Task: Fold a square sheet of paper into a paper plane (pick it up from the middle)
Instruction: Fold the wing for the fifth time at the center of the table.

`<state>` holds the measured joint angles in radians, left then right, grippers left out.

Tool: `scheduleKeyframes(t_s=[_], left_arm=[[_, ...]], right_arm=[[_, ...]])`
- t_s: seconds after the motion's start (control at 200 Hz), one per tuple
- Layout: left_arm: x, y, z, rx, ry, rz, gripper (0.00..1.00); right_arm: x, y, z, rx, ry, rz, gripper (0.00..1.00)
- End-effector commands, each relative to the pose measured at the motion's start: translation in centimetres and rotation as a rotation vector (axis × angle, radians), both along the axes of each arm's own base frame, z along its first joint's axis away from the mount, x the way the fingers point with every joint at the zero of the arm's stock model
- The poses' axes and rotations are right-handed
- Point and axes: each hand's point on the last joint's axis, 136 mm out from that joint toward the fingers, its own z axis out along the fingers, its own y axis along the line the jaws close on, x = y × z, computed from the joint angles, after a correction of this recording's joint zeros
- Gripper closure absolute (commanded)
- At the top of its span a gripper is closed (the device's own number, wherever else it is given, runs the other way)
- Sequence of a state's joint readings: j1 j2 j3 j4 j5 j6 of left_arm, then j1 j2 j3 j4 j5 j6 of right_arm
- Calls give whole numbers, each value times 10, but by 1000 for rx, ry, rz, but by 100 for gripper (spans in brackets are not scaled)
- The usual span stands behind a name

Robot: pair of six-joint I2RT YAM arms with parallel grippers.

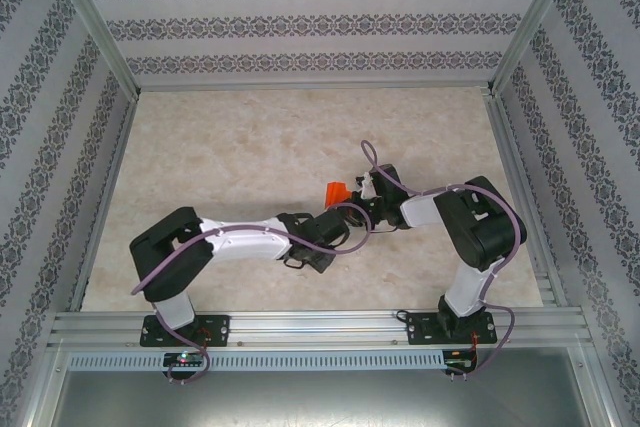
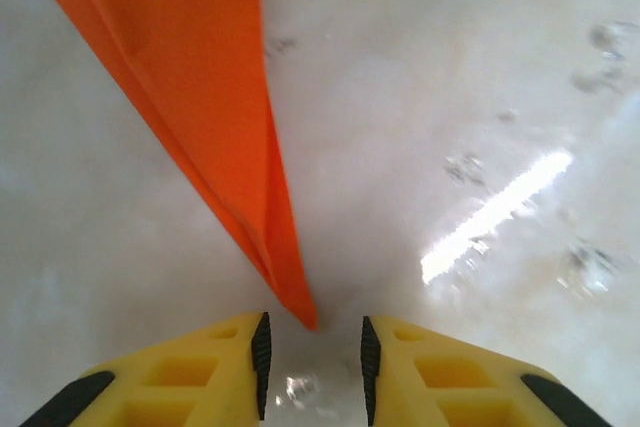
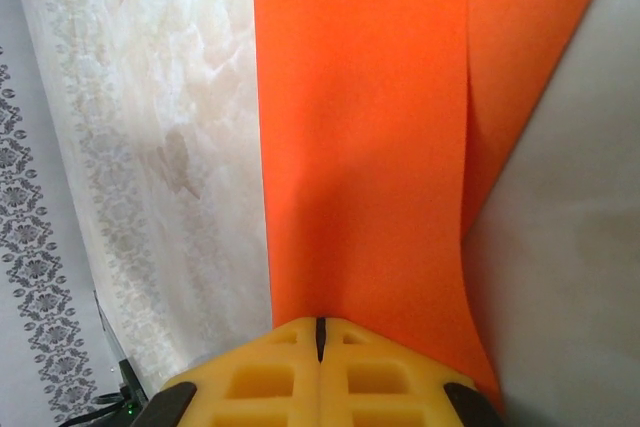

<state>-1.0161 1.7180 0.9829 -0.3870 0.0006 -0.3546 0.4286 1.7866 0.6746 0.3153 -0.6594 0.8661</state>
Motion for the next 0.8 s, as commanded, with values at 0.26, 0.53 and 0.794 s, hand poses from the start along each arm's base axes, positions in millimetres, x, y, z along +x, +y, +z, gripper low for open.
scheduleKeyframes(t_s=[0.26,0.53,0.794], left_arm=[[25,-3,37,-289,108,152,65],[47,-5,19,-335,165,221,67],[47,-10,9,-347,191,218,75]], right_arm=[[-7,-7,-18,-110,18,-9,98],[-8,-5,-12,-117,6,-2,97],[-8,-5,-13,-118,7,0,97]])
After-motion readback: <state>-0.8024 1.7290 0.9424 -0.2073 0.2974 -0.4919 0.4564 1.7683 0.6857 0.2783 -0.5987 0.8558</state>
